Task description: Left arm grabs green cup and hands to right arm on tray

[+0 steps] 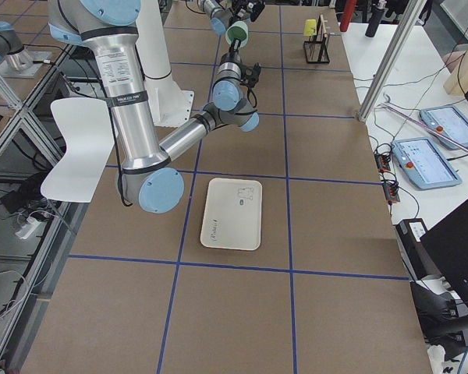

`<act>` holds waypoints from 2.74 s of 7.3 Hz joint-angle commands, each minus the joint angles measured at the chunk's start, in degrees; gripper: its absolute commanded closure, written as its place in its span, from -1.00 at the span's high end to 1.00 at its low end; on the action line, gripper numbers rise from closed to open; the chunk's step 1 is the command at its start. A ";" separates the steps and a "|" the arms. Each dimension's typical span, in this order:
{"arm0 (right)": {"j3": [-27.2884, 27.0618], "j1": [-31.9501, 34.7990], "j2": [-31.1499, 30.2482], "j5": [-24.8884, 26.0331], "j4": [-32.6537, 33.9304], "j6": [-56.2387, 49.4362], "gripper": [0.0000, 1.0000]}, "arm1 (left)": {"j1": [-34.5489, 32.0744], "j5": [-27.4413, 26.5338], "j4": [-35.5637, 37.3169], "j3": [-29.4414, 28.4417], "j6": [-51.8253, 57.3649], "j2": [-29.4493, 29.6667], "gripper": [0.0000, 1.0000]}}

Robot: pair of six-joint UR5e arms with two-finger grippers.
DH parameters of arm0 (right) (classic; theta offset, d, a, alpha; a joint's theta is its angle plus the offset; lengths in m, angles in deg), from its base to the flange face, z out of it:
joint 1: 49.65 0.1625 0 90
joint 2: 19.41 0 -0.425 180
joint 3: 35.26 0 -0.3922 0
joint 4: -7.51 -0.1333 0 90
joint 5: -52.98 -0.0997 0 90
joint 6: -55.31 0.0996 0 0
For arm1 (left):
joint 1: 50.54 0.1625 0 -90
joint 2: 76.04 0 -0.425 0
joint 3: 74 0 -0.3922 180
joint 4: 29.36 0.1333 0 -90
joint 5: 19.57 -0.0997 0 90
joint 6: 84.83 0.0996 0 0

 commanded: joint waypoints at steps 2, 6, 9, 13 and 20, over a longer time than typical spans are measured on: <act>2.72 3.54 -11.27 -3.84 -0.25 -14.46 -1.00 | -9.52 4.12 2.21 1.28 2.48 -6.72 1.00; 13.11 28.54 -11.91 -37.11 12.33 -32.92 -1.00 | -25.98 27.69 24.87 2.07 24.09 -6.81 1.00; 13.28 32.28 -17.70 -37.46 24.50 -34.56 -1.00 | -27.58 28.15 39.45 2.16 42.50 -8.82 1.00; 13.02 31.77 -21.13 -24.29 42.50 -58.26 -1.00 | -30.31 27.62 41.24 2.25 50.39 -13.93 1.00; 7.77 22.11 -28.97 -23.64 67.71 -90.42 -1.00 | -31.97 26.92 48.99 3.82 64.63 -17.70 1.00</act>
